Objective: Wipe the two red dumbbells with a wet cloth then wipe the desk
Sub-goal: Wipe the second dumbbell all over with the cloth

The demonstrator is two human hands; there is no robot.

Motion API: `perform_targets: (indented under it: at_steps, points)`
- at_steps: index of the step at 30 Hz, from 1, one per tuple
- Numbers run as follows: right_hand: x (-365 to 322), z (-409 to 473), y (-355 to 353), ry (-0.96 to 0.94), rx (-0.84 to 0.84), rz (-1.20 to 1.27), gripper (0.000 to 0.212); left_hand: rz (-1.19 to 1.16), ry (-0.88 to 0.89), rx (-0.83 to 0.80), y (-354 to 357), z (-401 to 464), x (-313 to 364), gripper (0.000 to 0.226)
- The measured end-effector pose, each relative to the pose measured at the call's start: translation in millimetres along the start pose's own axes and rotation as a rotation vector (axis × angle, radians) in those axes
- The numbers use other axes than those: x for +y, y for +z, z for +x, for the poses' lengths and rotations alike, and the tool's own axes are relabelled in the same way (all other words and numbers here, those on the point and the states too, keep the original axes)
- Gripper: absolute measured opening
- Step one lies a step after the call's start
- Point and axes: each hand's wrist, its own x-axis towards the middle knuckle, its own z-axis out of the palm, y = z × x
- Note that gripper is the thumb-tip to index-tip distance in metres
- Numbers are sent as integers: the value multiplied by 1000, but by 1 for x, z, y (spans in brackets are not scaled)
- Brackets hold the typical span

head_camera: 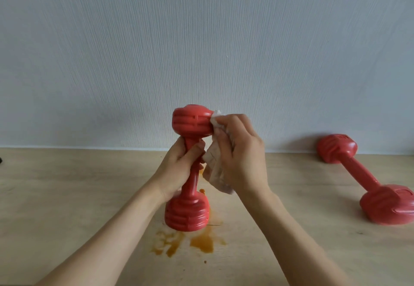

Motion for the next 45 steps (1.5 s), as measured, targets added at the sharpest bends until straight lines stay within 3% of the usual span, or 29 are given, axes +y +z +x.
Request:
perform_targets:
  at_steps: [2, 7, 12, 15, 19, 23, 25, 34, 40, 45]
  points:
    - [-2, 0, 1, -53, -2, -31, 16, 0, 5, -9, 0, 0, 0, 6]
    - [19, 6, -3, 268, -17, 91, 10, 90, 51, -102, -2, -1, -5, 7]
    - [23, 8, -9, 297, -3, 237, 6, 198, 91, -180, -2, 0, -1, 20]
    - [20, 6, -12, 283, -5, 269, 8, 315, 129, -95, -6, 2, 2, 29]
    - [11, 2, -8, 252, -31, 270, 12, 223, 117, 39, -10, 0, 6, 29]
    - [-3, -5, 6, 17, -20, 115, 17, 141, 97, 88, -9, 0, 6, 8]
    - [-6, -5, 11, -71, 0, -1, 20, 150, 78, 109, -9, 0, 6, 16]
    - [4, 1, 13, -10, 36, 44, 15, 132, 26, 120, -5, 4, 0, 21]
    - [0, -11, 23, -313, 1, -208, 31, 189, 73, 155, -4, 6, 2, 31]
    - [10, 4, 12, -45, 18, 14, 37, 213, 98, 71, 1, 2, 2, 31]
